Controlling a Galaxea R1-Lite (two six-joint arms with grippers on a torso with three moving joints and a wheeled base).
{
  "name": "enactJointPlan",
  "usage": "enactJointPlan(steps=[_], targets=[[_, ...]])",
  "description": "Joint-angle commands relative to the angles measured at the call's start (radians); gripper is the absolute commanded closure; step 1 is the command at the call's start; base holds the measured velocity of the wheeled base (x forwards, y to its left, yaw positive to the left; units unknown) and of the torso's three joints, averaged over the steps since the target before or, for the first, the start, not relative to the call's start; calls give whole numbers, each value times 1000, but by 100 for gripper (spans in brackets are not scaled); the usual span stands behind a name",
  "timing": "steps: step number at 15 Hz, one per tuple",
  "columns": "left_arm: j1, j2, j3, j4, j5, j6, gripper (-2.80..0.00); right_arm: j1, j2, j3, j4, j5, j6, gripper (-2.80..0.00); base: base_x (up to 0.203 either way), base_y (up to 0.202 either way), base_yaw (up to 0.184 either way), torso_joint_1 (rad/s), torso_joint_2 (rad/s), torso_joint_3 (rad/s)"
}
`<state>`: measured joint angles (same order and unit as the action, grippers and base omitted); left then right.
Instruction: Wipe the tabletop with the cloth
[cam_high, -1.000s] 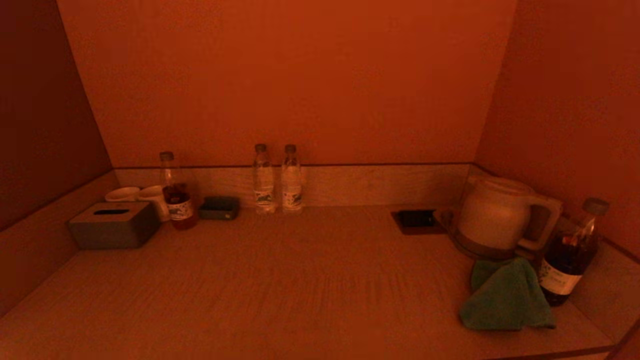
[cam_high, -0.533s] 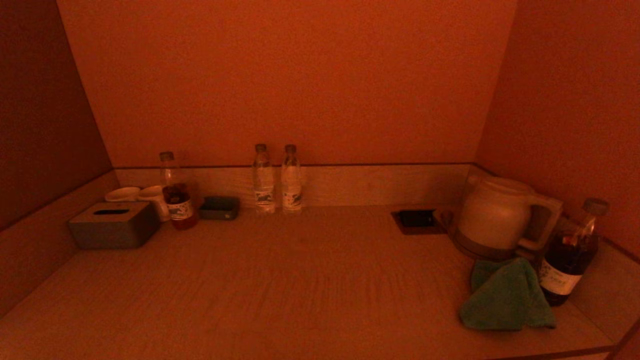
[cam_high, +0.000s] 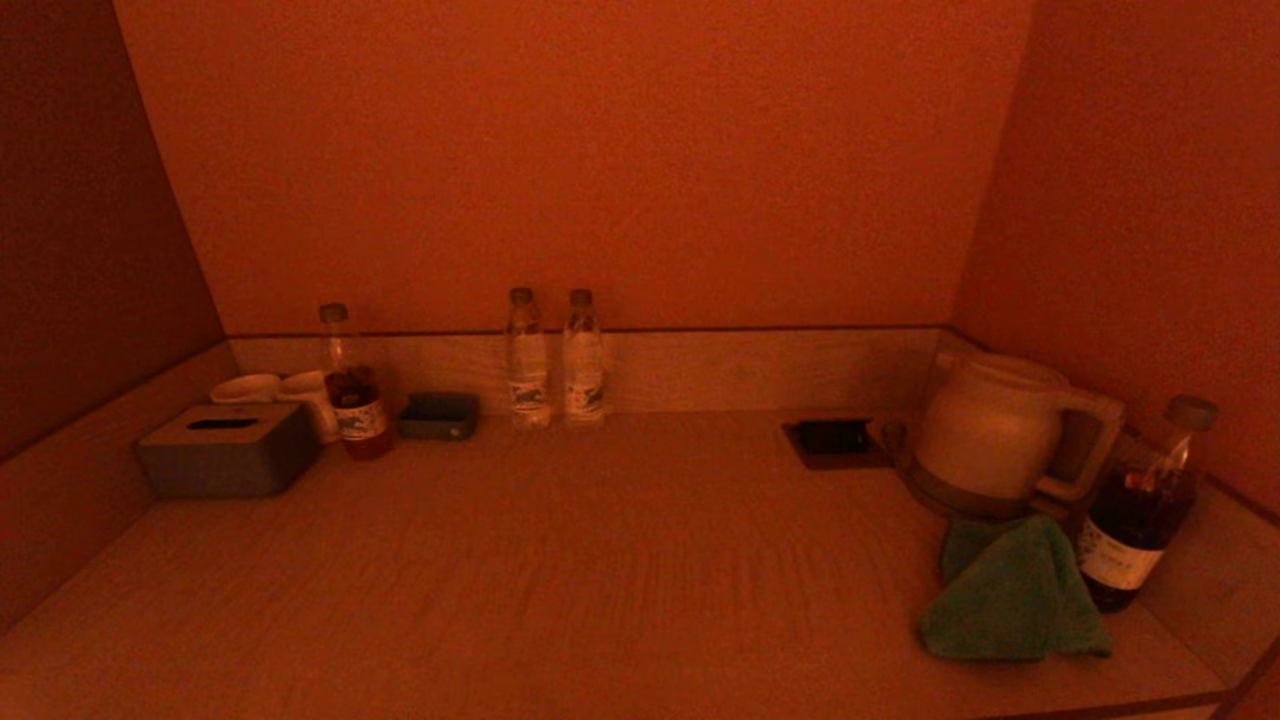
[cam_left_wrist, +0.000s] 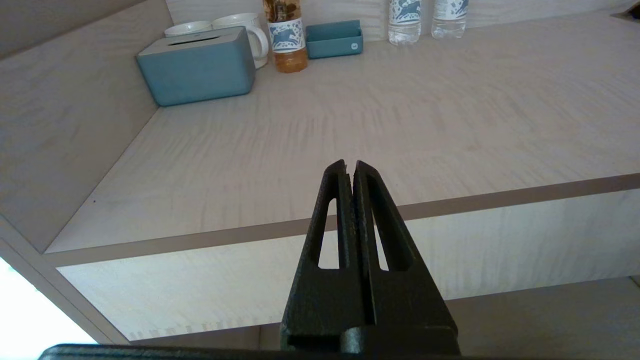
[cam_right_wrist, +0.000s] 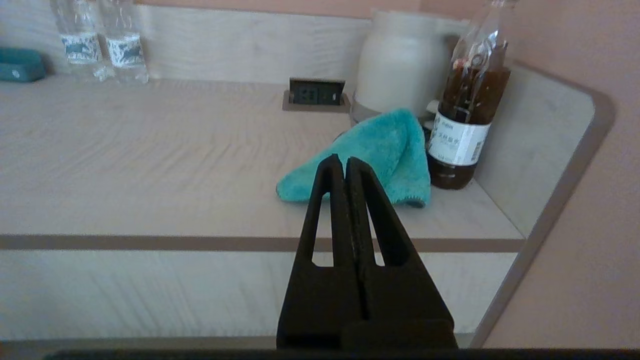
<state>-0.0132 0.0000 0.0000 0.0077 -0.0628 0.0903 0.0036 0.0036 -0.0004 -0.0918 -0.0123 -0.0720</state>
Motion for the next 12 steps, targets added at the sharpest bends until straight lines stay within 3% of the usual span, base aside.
enactJointPlan(steps=[1, 6, 12], targets=[[1, 0, 0, 1, 0, 0, 0, 1, -1, 0, 9, 1, -1, 0, 0, 0, 0, 0, 0, 0], [-1, 0, 0, 0, 0, 0, 0, 1, -2, 0, 101, 3, 21, 0, 0, 0, 0, 0, 0, 0], [-1, 0, 0, 0, 0, 0, 0, 1, -2, 0, 98, 5, 37, 0, 0, 0, 0, 0, 0, 0]])
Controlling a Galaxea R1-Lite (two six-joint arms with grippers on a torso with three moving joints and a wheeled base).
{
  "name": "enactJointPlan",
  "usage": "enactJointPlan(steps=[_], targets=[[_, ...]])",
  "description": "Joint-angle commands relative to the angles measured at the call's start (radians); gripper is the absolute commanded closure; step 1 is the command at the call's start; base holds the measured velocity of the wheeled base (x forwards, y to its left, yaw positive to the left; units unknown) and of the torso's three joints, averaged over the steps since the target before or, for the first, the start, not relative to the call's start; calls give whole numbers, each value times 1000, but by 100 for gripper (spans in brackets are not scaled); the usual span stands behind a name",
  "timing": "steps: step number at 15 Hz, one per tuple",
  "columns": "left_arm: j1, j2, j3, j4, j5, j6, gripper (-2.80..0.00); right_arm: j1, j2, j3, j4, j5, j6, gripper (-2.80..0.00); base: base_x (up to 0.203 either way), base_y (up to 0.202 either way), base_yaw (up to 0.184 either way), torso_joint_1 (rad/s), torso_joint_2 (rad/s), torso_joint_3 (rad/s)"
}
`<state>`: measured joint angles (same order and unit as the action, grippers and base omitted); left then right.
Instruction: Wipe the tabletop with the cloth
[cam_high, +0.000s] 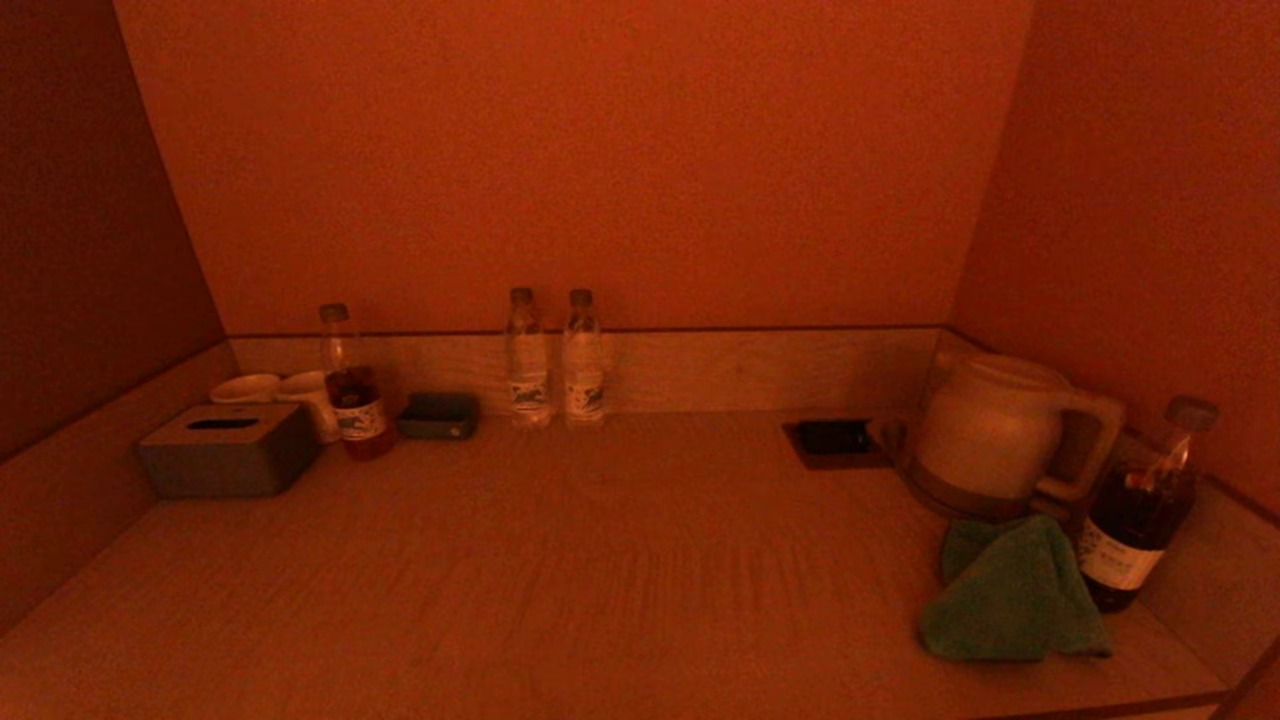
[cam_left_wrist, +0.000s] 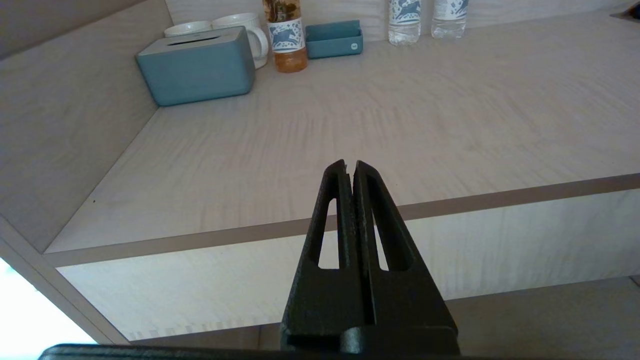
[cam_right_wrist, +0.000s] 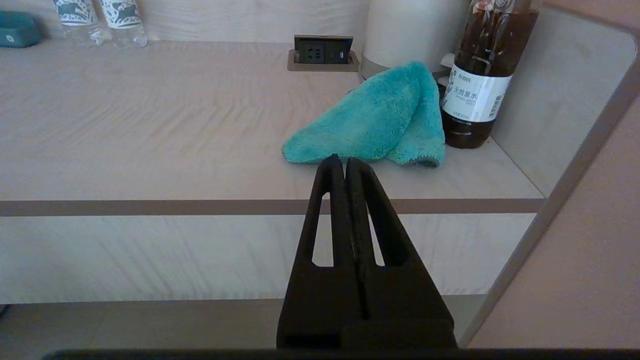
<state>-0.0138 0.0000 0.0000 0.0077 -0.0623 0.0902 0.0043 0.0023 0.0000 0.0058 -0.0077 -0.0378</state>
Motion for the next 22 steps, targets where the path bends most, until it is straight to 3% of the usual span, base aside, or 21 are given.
enactJointPlan(steps=[1, 22], targets=[[2, 0, 0, 0, -1, 0, 0, 0, -1, 0, 0, 0, 12, 0, 0, 0, 0, 0, 0, 0], [2, 0, 0, 0, -1, 0, 0, 0, -1, 0, 0, 0, 12, 0, 0, 0, 0, 0, 0, 0]])
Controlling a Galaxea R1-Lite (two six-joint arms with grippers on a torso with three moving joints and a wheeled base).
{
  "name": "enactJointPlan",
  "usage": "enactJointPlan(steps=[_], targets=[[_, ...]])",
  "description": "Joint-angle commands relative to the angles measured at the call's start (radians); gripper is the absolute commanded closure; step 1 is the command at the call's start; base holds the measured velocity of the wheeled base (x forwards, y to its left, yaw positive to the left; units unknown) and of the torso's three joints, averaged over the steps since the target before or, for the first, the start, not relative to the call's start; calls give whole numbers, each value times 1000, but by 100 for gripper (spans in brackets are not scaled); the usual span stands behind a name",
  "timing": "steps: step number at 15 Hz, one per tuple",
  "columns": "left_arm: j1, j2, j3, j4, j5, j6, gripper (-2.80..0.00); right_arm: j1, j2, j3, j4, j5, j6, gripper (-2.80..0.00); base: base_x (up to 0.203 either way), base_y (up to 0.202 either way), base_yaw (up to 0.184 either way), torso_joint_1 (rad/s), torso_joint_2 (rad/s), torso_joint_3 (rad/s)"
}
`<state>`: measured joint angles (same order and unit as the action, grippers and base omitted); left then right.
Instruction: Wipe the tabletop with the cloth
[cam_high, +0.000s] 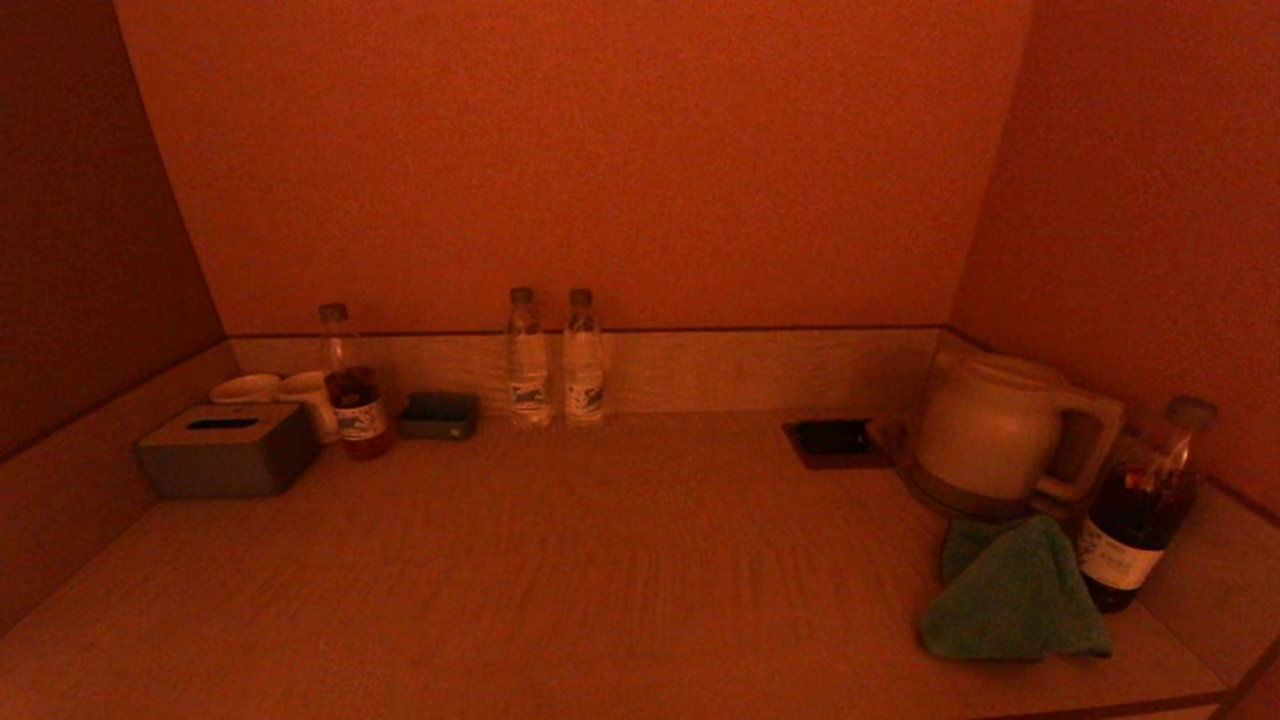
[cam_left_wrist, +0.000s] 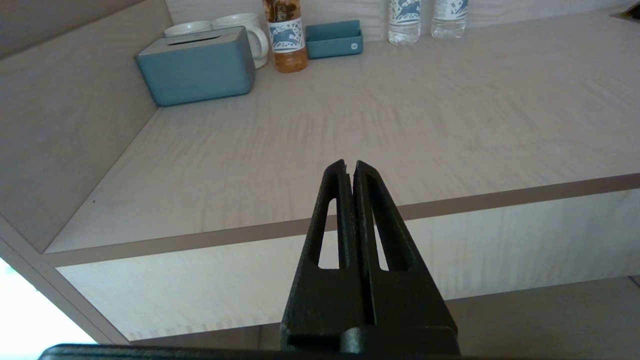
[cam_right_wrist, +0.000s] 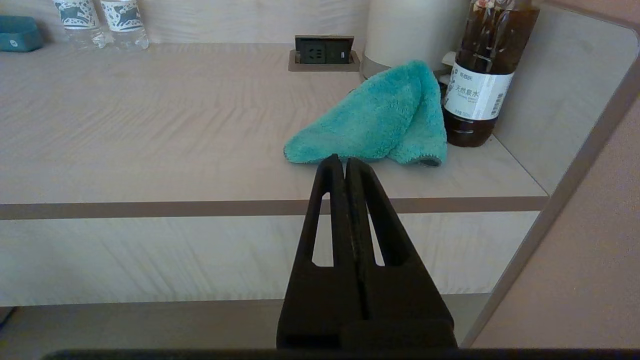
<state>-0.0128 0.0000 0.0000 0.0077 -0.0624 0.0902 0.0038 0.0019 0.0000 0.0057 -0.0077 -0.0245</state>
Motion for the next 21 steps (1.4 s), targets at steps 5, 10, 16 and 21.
enactJointPlan(steps=[5, 10, 16, 21], targets=[[0, 0, 0, 0, -1, 0, 0, 1, 0, 0, 0, 0, -2, 0, 0, 0, 0, 0, 0, 0], [-1, 0, 0, 0, -1, 0, 0, 1, 0, 0, 0, 0, -2, 0, 0, 0, 0, 0, 0, 0], [-1, 0, 0, 0, -1, 0, 0, 1, 0, 0, -1, 2, 6, 0, 0, 0, 0, 0, 0, 0], [0, 0, 0, 0, -1, 0, 0, 1, 0, 0, -1, 2, 12, 0, 0, 0, 0, 0, 0, 0]])
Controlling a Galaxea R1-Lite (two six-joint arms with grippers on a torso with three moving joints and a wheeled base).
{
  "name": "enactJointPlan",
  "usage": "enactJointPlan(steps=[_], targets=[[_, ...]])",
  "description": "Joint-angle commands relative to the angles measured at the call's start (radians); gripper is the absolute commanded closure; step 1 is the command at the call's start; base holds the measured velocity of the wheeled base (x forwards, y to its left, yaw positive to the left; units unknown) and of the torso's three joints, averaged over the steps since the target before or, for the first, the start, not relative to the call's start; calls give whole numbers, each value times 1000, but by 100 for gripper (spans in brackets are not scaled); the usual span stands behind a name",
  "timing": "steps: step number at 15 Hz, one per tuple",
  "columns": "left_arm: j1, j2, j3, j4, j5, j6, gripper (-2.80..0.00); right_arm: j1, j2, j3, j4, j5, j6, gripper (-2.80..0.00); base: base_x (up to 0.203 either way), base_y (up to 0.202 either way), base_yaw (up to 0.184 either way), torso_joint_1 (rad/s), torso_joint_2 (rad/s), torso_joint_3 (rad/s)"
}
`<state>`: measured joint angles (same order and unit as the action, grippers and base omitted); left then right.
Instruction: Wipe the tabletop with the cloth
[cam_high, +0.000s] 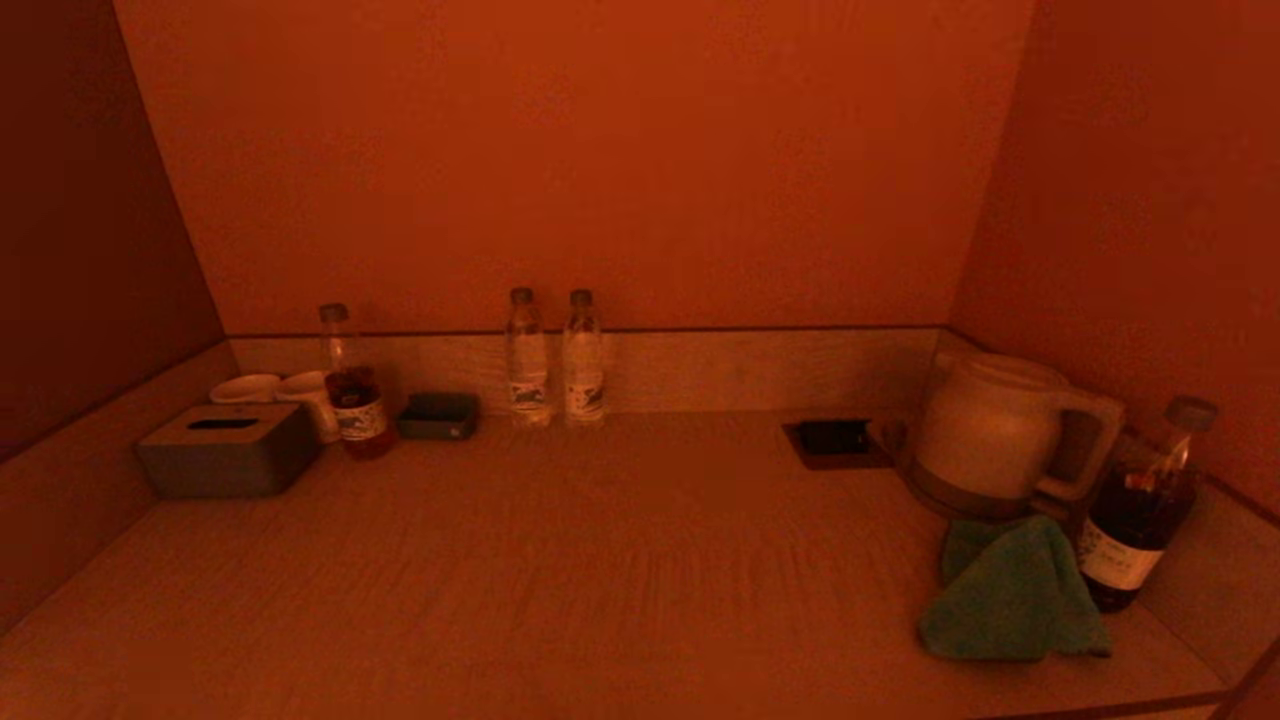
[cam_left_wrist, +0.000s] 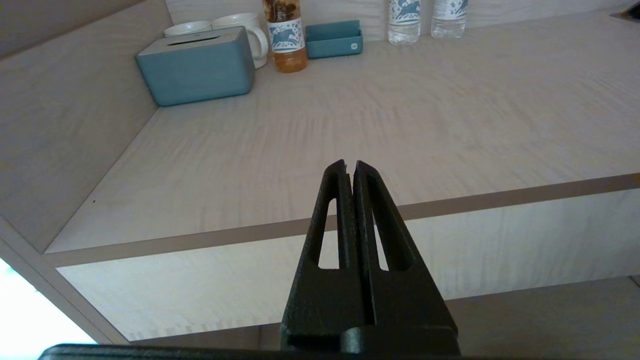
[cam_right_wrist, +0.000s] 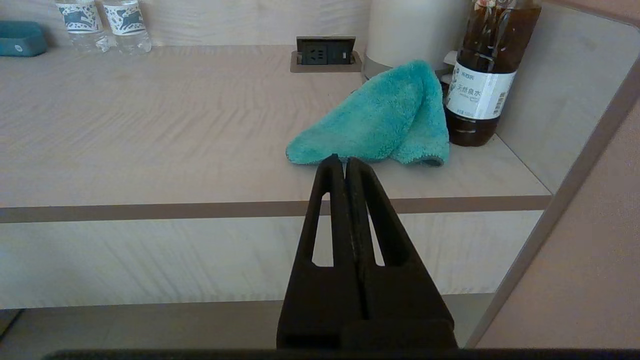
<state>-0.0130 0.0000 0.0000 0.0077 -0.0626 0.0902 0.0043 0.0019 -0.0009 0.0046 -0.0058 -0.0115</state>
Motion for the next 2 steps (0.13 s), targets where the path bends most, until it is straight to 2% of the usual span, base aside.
enactJointPlan(steps=[1, 2], targets=[[1, 0, 0, 0, 0, 0, 0, 0, 0, 1, 0, 0, -1, 0, 0, 0, 0, 0, 0, 0], [1, 0, 0, 0, 0, 0, 0, 0, 0, 1, 0, 0, -1, 0, 0, 0, 0, 0, 0, 0]])
